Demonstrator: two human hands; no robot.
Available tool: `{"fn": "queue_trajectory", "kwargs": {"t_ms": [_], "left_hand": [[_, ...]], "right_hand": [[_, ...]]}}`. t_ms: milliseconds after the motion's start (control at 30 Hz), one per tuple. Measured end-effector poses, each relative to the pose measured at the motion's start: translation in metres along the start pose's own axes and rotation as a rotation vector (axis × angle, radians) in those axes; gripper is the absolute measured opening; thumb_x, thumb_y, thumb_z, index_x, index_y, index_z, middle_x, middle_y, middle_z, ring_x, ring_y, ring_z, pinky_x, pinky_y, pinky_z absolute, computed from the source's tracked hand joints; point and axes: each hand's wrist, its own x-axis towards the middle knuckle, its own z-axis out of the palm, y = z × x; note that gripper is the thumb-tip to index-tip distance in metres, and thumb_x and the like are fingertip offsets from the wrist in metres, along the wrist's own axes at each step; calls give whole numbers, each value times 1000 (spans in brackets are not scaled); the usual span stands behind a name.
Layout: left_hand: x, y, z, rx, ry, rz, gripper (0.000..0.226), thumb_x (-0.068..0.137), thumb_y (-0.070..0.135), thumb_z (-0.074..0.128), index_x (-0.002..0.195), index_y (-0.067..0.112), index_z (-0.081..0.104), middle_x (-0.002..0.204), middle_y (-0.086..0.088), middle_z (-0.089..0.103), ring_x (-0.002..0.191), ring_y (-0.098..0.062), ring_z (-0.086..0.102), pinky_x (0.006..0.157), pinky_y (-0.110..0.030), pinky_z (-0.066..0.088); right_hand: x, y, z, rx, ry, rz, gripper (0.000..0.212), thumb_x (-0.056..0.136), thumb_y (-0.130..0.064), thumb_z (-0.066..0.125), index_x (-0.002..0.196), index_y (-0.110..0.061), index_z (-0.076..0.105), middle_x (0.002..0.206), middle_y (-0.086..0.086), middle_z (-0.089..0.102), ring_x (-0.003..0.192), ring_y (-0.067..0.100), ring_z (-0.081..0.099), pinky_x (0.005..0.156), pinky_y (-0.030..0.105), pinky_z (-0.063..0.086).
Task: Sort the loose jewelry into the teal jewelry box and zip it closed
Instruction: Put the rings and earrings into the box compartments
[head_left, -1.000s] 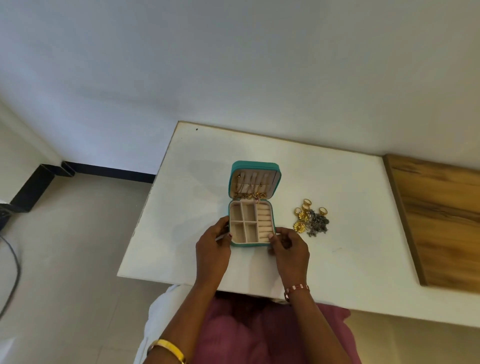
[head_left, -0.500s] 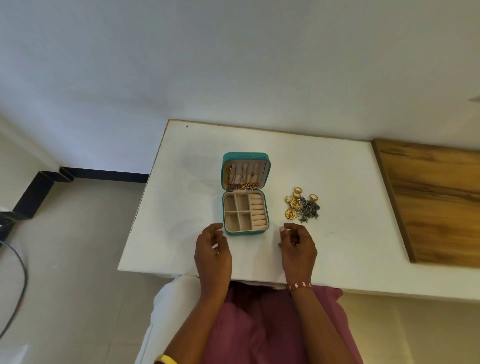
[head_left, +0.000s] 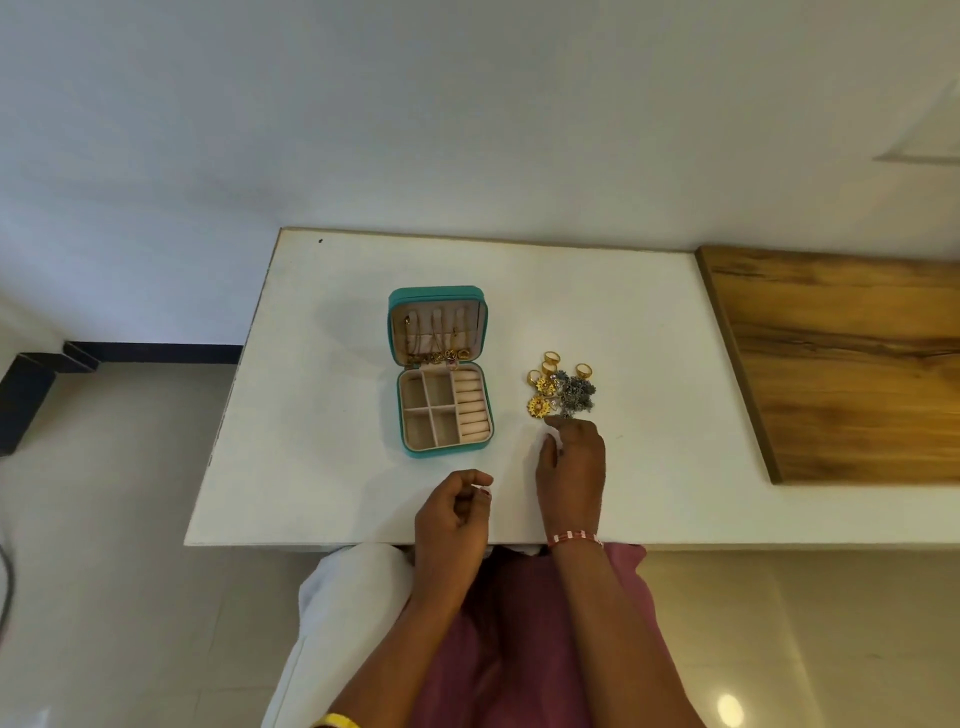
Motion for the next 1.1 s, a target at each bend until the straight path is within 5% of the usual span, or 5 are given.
{"fn": "queue_trajectory", "kwargs": {"t_ms": [167,500,700,933,1100], "left_hand": [[5,-3,-2,-50,13,-46,27,86,3,54,82,29,61,77,3,65,77,-18,64,76,-31,53],[5,-2,-3,-67,20,-53,28,86,3,55,80,29,62,75,2,66,74,-18,64,73,-30,53],[6,-3,-4,-61,18,-47,28,86,2,54,80,29,61,75,4,66,73,-13,64,72,-25,53],[7,-3,-4,-75,19,-34,30,86,1,54,80,29,62,74,5,66,68,-3,63,77,-28,54],[9,-4,-4,-93,12,-38,29,86,2,55,84,30,62,80,7,66,77,-11,65,81,-31,54]], "right_hand": [[4,-2,10,-143,-65,-108,37,84,-2,57,122,-5,57,117,25,54,105,39,51,87,42,46],[3,-2,9,-116,-65,-123,13,83,0,58,95,1,63,97,21,58,89,35,54,72,30,40],[3,-2,8,-106,-101,-83,28,87,-8,56,113,1,59,110,21,57,103,33,52,83,28,39],[2,-7,3,-33,-67,-94,14,85,-2,57,92,4,67,86,20,64,78,31,59,67,23,38],[-2,-12,-4,284,-123,196,15,88,-6,56,94,0,69,82,10,68,62,5,57,63,16,46]]}}
